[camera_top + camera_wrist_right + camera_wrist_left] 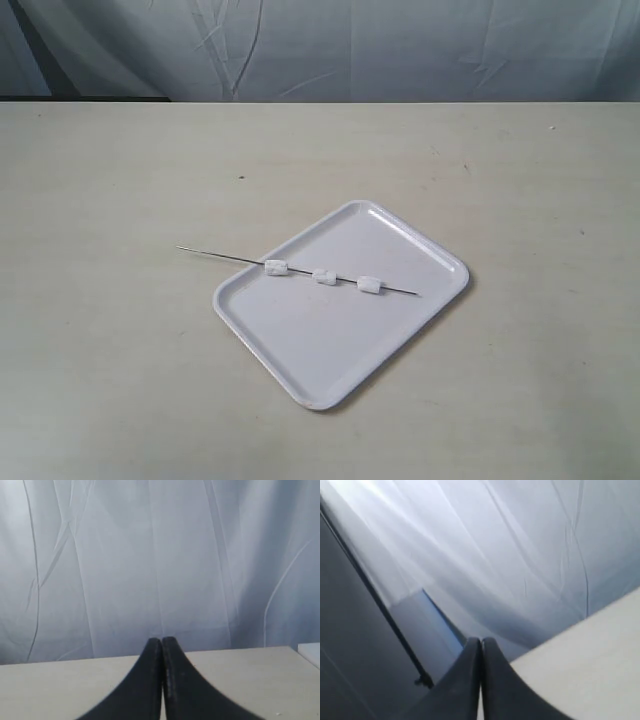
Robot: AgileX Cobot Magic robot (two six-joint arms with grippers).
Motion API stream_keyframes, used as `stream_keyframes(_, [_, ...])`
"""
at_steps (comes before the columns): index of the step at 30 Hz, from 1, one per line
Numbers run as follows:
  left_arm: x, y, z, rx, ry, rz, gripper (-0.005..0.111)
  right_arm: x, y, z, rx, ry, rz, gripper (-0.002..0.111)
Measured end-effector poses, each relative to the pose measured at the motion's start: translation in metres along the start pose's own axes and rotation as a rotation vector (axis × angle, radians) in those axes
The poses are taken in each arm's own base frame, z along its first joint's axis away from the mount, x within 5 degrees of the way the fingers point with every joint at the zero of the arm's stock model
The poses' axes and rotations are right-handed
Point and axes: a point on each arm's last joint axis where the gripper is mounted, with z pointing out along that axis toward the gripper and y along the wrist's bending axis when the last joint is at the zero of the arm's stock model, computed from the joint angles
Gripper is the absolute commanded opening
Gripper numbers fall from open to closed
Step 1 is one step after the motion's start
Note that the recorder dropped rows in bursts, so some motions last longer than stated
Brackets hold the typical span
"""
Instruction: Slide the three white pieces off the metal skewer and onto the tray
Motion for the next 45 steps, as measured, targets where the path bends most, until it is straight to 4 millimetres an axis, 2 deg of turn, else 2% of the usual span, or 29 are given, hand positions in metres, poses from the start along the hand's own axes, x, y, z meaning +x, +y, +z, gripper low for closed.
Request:
stream_keyframes(5, [-0.013,0.0,-0.001,-0.005,-0.14,0.004,0.0,-0.003,0.0,0.0,0.0,-0.029,-0.002,-0.001])
stream_keyframes(16, [-0.021,0.0,-0.003,-0.007,-0.243,0.002,0.0,-0.004,0.0,0.0,0.0,-0.045,-0.002,-0.001])
stream_keyframes(19, [-0.029,0.001,-0.005,0.003,-0.325,-0.07,0.0,-0.007,0.0,0.0,0.0,-0.08,-0.002,-0.001])
stream_keyframes(21, [-0.039,0.001,-0.009,0.033,-0.45,-0.196,0.0,-0.012,0.0,-0.001,0.0,-0.13,-0.002,-0.001])
stream_keyframes(26, [-0.052,0.001,-0.017,0.076,-0.61,-0.277,0.0,-0.022,0.0,-0.003,-0.004,-0.244,0.044,-0.001])
stream_keyframes(29, [-0.053,0.001,-0.018,0.082,-0.628,-0.285,0.0,-0.024,0.0,-0.003,-0.012,-0.269,0.121,-0.001])
stream_keyframes(34, [-0.054,0.0,-0.018,0.153,-0.628,-0.462,0.0,-0.025,-0.001,-0.004,-0.053,-0.275,0.421,-0.001])
stream_keyframes(37, [-0.055,0.0,-0.018,0.162,-0.628,-0.492,0.0,-0.025,-0.001,-0.004,-0.068,-0.278,0.525,-0.001])
stream_keyframes(41, [-0.068,0.011,-0.014,0.147,-0.609,-0.493,0.0,-0.031,0.001,-0.005,-0.089,-0.301,0.519,-0.001])
stream_keyframes(43, [-0.078,0.02,-0.006,0.134,-0.574,-0.496,0.0,-0.044,0.003,-0.006,-0.106,-0.324,0.47,-0.001])
stream_keyframes(45, [-0.091,0.03,0.004,0.127,-0.537,-0.491,0.0,-0.065,0.005,-0.008,-0.122,-0.357,0.402,-0.001])
